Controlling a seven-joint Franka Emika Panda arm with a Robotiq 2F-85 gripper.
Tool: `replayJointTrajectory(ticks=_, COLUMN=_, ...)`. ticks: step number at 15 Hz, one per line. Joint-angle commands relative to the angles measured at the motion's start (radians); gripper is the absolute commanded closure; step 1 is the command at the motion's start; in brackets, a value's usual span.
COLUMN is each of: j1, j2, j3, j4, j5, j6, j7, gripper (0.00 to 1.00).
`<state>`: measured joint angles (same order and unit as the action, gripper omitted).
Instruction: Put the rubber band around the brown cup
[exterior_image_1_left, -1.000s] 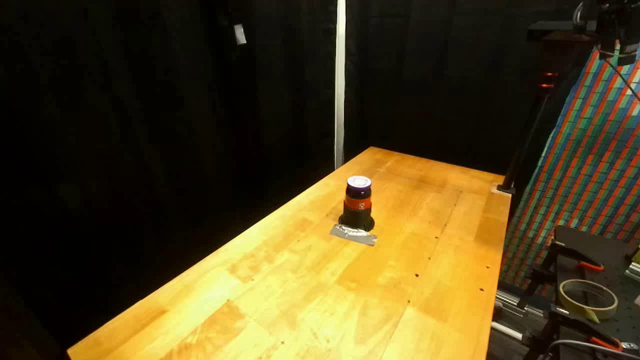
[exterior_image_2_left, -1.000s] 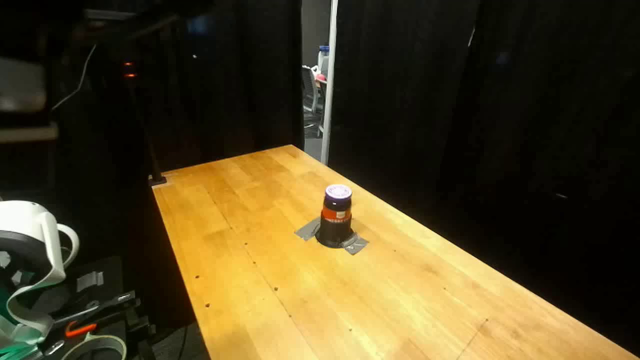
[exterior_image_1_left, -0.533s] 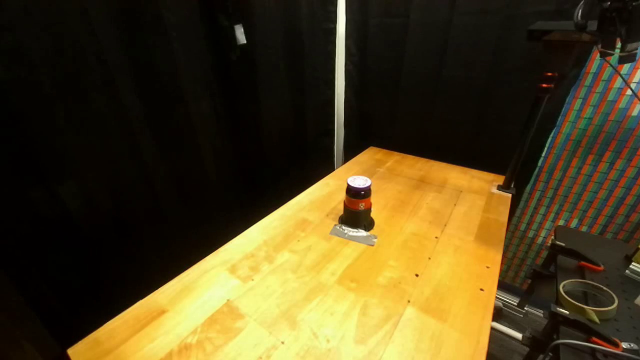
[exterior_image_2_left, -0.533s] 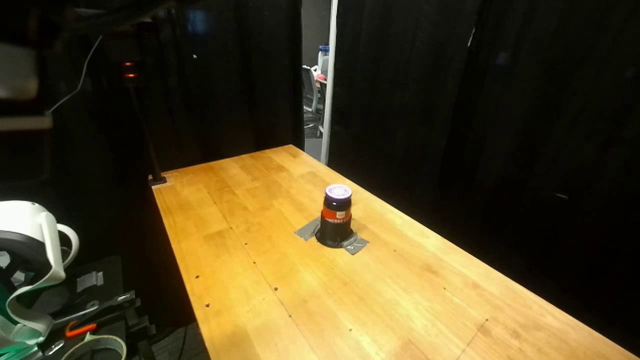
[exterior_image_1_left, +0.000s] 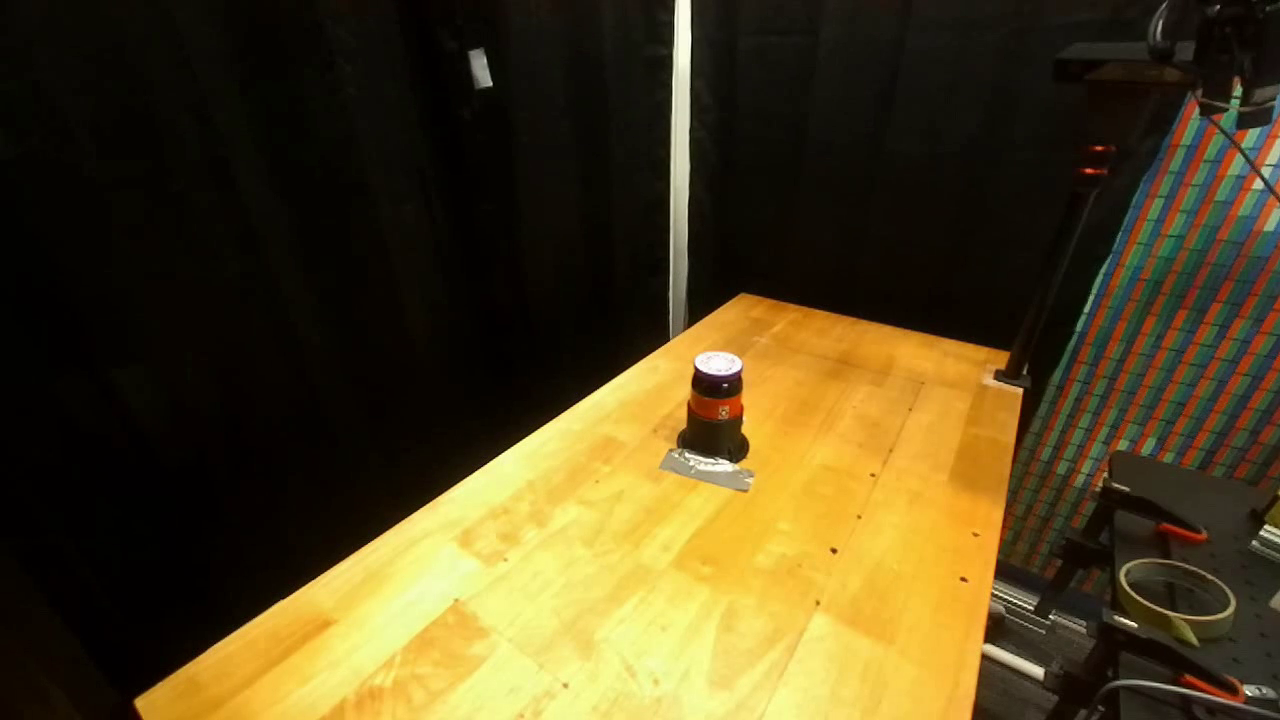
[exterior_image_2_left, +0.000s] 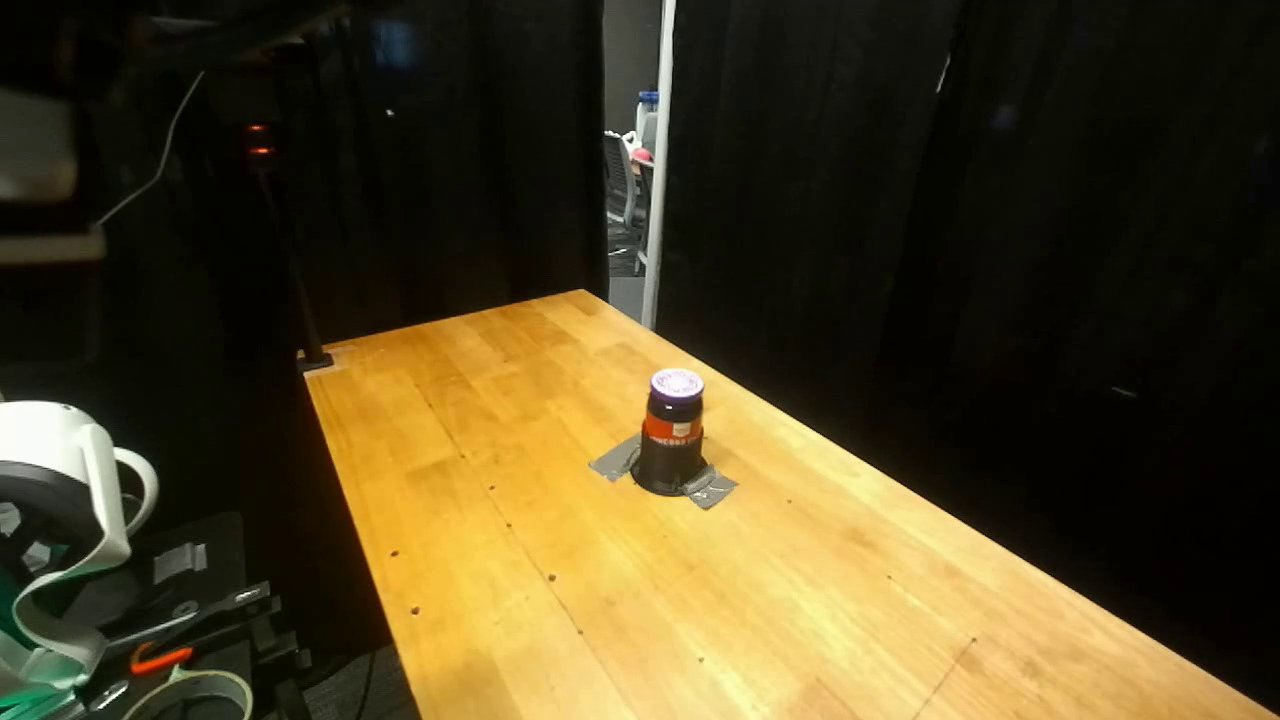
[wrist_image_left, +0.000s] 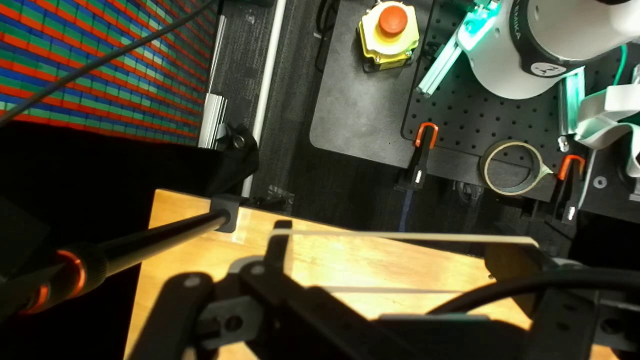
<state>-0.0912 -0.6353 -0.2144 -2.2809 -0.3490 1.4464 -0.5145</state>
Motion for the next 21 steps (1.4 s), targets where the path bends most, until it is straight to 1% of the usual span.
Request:
replayJointTrajectory(ticks=1, j1=0.054, j2=0.101, j3=0.018, j4=0.100, j5=0.012, j6=-0.047, j7=0.005, gripper=0.00)
replayJointTrajectory(ticks=3, j1=0.097, j2=0.208, j3=0.061, j4=0.197, j5=0.034, j6=-0.083, j7=0.016, gripper=0.00)
replayJointTrajectory(ticks=5, j1=0.125, j2=0.295, j3=0.100, j4=0.274, j5=0.038, j6=-0.100, j7=0.038, gripper=0.00)
replayJointTrajectory(ticks=10, j1=0.171, j2=0.575, j3=0.212, j4=0.519, j5=0.042, j6=-0.180, j7=0.100, gripper=0.00)
replayJointTrajectory(ticks=13, j1=0.182, j2=0.740, j3=0.255, j4=0.662, j5=0.121, j6=-0.178, j7=0.183, gripper=0.00)
replayJointTrajectory(ticks=16, j1=0.187, j2=0.897, j3=0.280, j4=0.803, j5=0.206, j6=-0.100, j7=0.331, gripper=0.00)
replayJointTrajectory(ticks=17, j1=0.202, j2=0.949, j3=0.276, j4=0.843, j5=0.204, j6=-0.055, j7=0.382, gripper=0.00)
replayJointTrajectory(ticks=18, j1=0.210, j2=1.005, j3=0.279, j4=0.892, j5=0.190, j6=-0.028, j7=0.407, gripper=0.00)
replayJointTrajectory(ticks=19, j1=0.219, j2=1.054, j3=0.275, j4=0.927, j5=0.169, j6=0.030, j7=0.441, gripper=0.00)
replayJointTrajectory(ticks=21, j1=0.231, j2=1.167, j3=0.271, j4=1.026, j5=0.138, j6=0.090, j7=0.485, gripper=0.00)
